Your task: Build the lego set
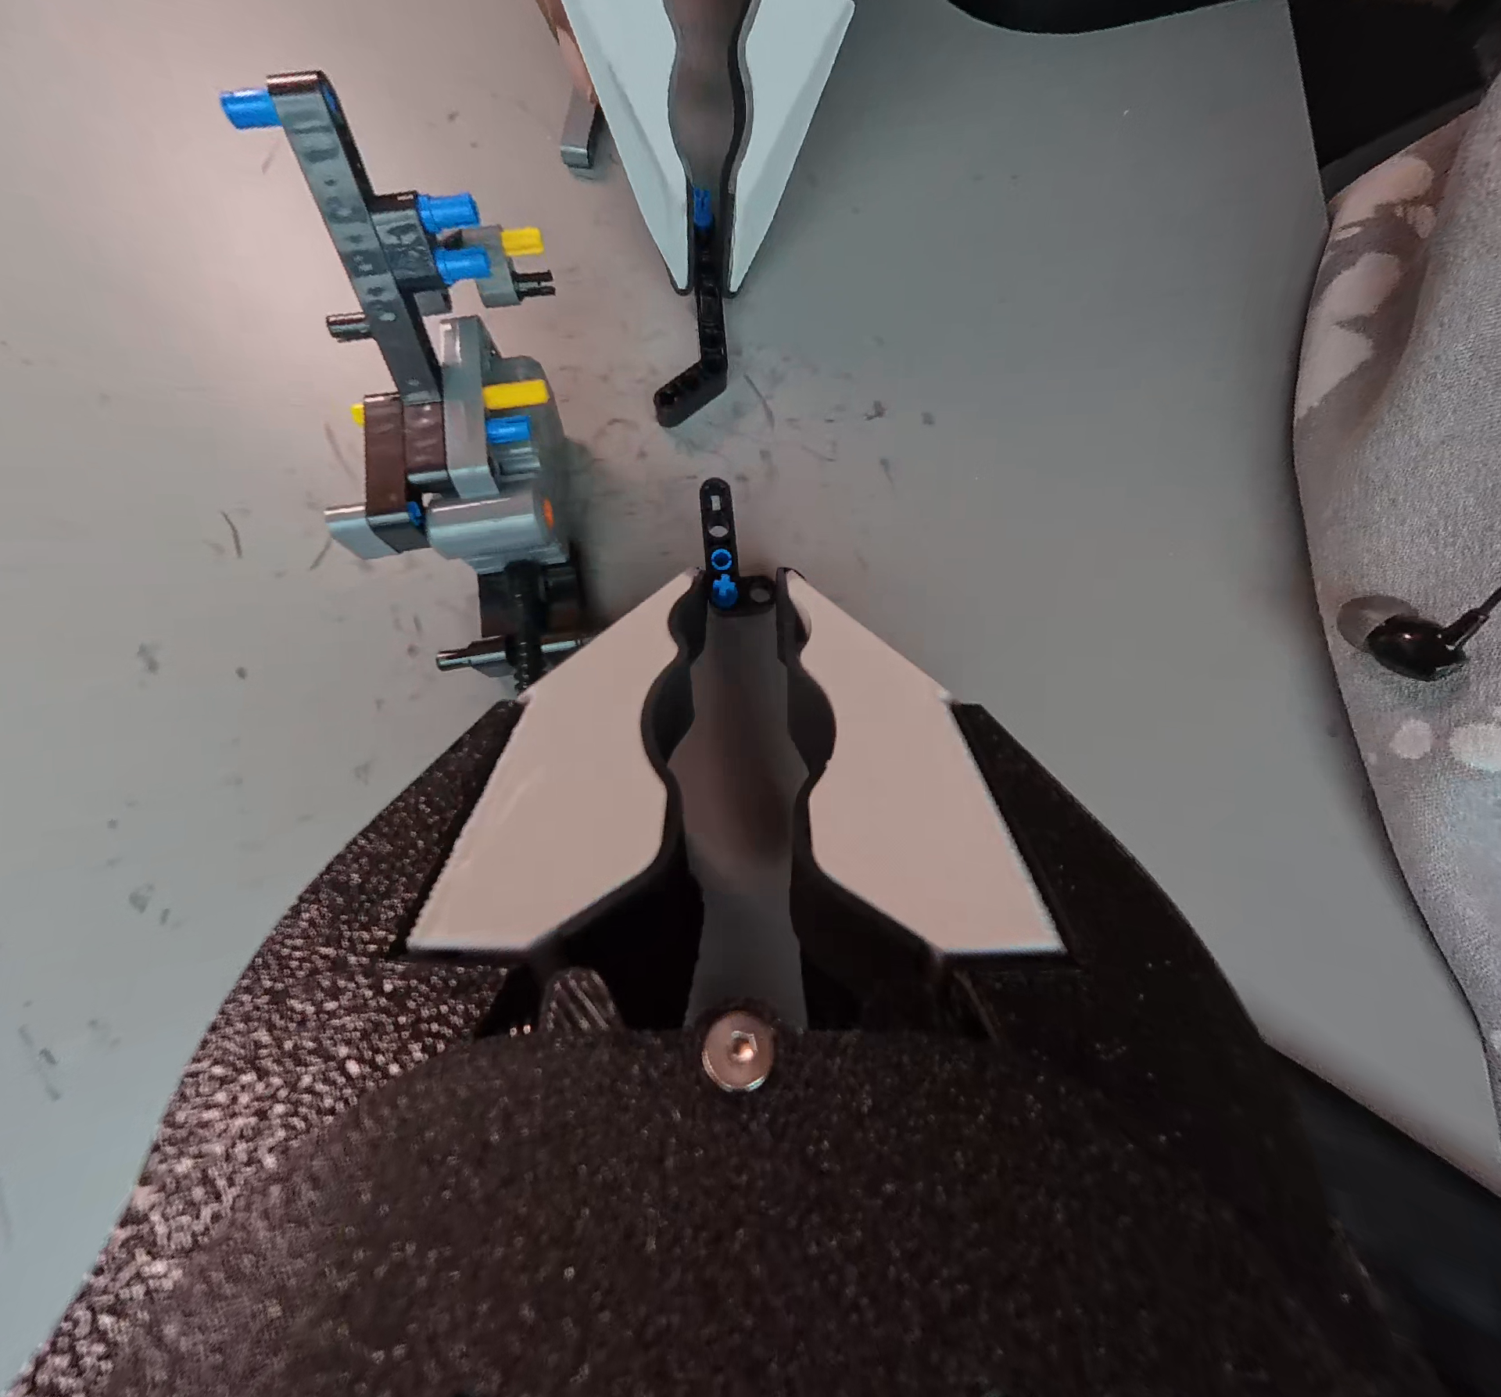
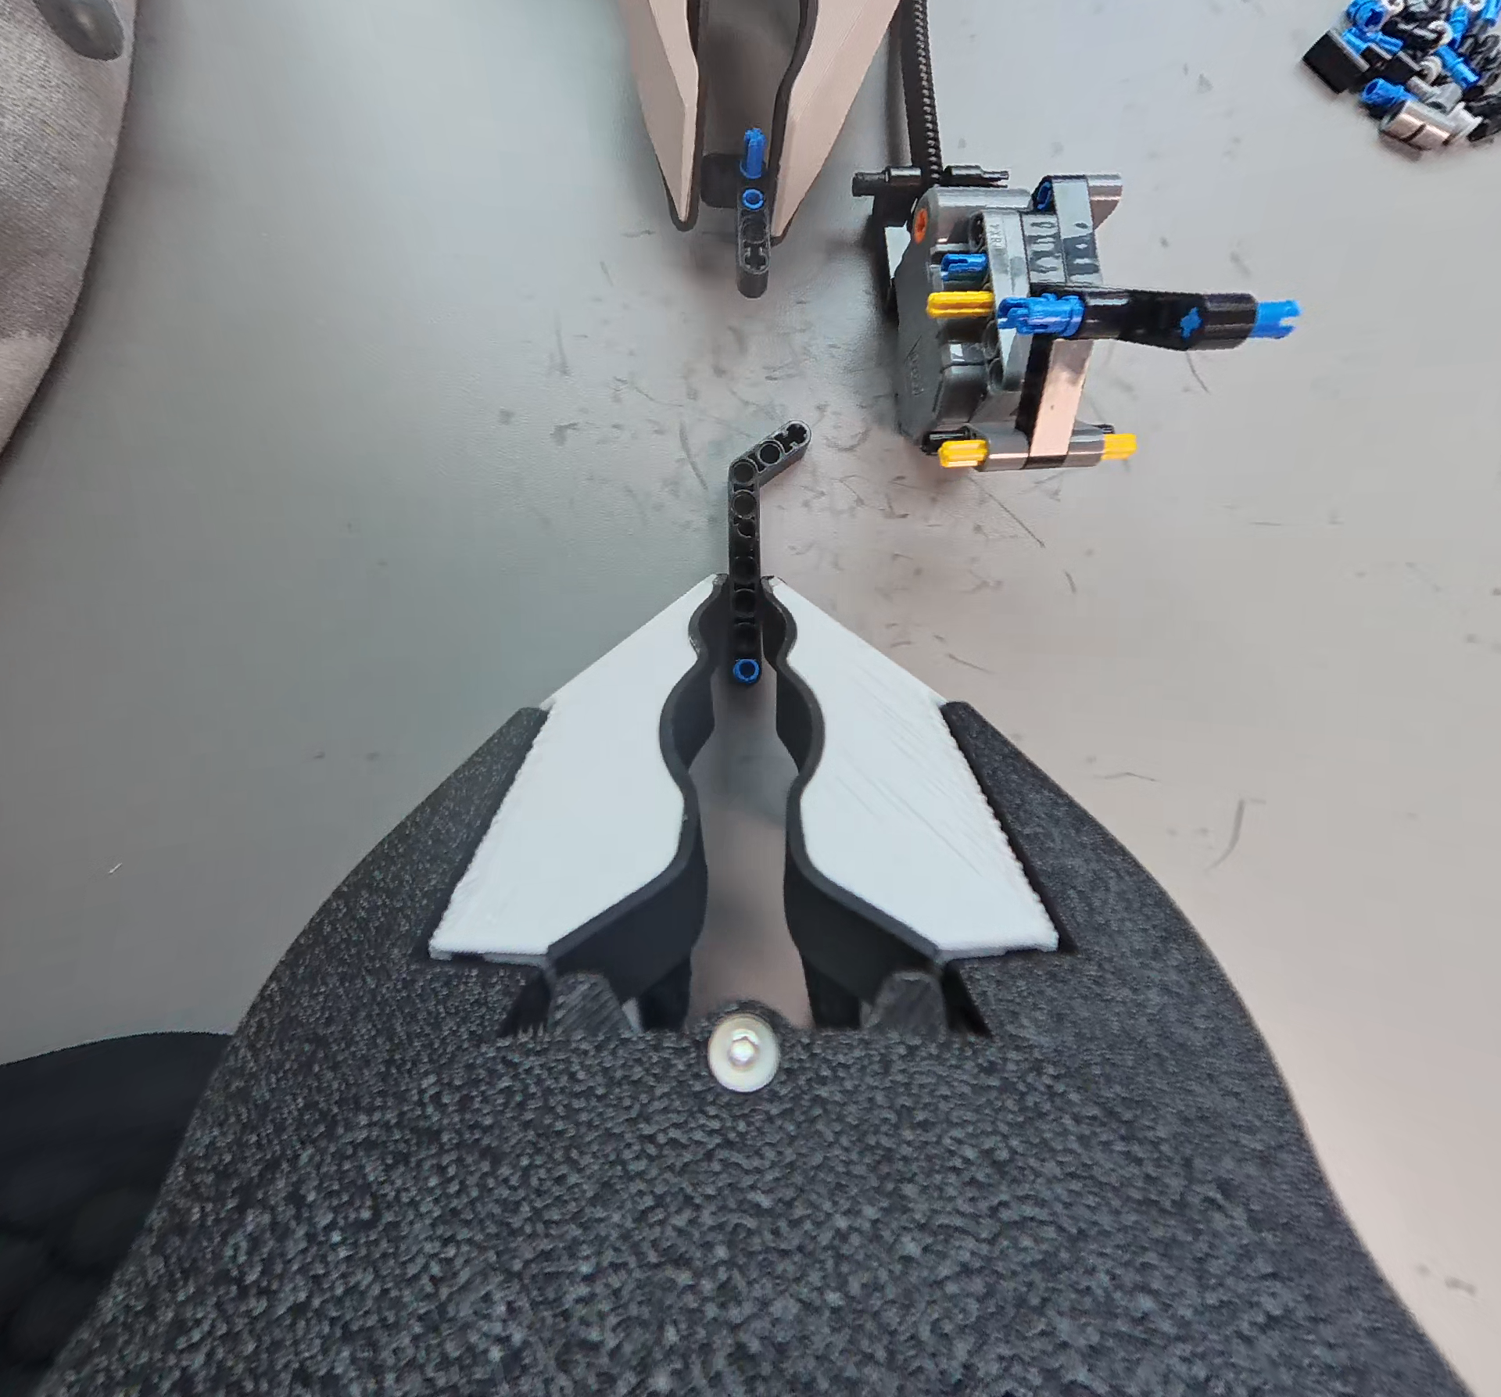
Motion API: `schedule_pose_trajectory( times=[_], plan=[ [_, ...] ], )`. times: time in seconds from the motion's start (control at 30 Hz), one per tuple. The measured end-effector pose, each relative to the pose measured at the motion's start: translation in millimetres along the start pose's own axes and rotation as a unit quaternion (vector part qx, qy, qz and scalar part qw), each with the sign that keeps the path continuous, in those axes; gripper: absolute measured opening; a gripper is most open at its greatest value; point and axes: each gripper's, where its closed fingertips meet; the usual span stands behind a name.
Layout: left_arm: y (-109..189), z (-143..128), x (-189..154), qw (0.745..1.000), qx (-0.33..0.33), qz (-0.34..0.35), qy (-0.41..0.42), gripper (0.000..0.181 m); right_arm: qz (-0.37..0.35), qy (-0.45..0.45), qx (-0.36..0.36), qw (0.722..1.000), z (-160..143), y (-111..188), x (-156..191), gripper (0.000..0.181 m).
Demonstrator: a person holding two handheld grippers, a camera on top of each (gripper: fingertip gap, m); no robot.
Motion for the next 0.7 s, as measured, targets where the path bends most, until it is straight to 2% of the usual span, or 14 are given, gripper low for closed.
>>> schedule_pose_trajectory(
  times=[0.03, 0.43, 0.7],
  plan=[
    [0, 0, 0, 1.0, 0.0, 0.002, -0.001, 0.016, 0.0, 0.001, 0.0, 1.0, 0, 0, 0, 0.007],
    [-3, 1, -4, 1.0, 0.001, 0.003, -0.013, 0.017, -0.002, 0.034, -0.015, 0.999, 5, -3, 3, 0.008],
    [-9, 8, -13, 1.0, -0.01, -0.014, -0.02, 0.017, 0.068, 0.098, -0.044, 0.992, 26, -14, 23, 0.007]
  ],
)
Point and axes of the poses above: each gripper's, where its closed fingertips meet, y back along the fingers, z out of its top, x = y × z across the jaws, and after that the axes turned 10 degrees about y, right-handed
